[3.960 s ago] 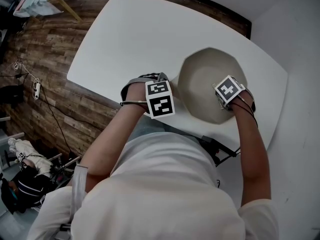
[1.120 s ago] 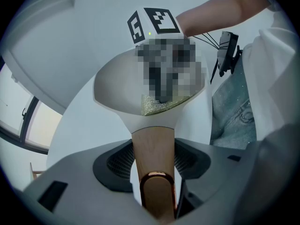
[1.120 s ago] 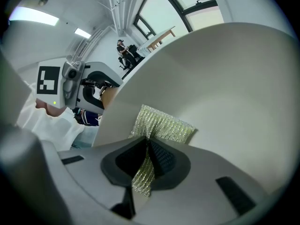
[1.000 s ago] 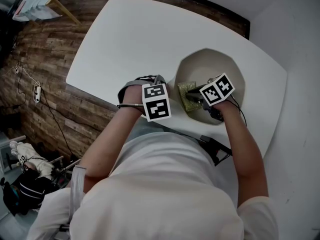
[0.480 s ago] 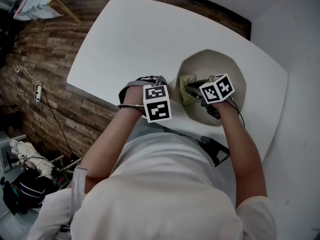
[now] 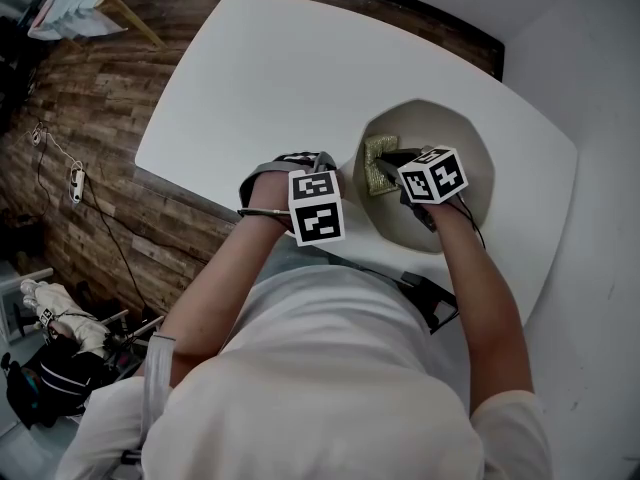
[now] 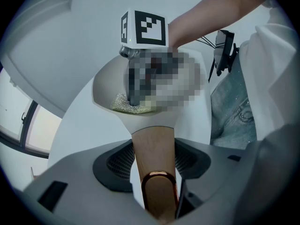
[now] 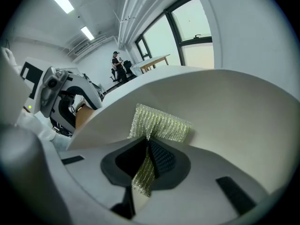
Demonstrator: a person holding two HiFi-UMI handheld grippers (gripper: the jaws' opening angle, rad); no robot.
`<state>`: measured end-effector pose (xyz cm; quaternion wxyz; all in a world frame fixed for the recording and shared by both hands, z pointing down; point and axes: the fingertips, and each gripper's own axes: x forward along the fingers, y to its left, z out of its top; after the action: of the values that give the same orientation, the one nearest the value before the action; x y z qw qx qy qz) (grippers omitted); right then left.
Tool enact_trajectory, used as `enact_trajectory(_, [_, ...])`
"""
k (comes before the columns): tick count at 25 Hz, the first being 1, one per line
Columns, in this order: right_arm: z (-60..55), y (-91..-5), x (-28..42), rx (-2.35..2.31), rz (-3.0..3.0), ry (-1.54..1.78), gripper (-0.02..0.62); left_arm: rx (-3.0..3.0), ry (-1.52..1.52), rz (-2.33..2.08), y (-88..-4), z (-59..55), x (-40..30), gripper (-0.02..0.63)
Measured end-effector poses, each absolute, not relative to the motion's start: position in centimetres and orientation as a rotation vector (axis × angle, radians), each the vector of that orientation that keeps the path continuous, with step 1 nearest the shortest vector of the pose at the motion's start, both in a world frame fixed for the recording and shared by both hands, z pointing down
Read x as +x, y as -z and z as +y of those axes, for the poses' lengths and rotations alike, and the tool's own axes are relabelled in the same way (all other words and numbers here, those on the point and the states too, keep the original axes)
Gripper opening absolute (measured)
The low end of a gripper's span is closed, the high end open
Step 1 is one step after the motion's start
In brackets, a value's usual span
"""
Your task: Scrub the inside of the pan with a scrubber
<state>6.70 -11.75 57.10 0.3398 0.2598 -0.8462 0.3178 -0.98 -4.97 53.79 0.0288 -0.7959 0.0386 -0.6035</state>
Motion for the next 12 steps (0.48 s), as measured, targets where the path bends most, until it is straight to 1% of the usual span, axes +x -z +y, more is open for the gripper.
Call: enact_trajectory(12, [-14.2,-57.6,8.8,0.83,-2.146,-0.688,0.037,-2.439,1.873,0.109,-53.8,-4.9,-1.0,0.243])
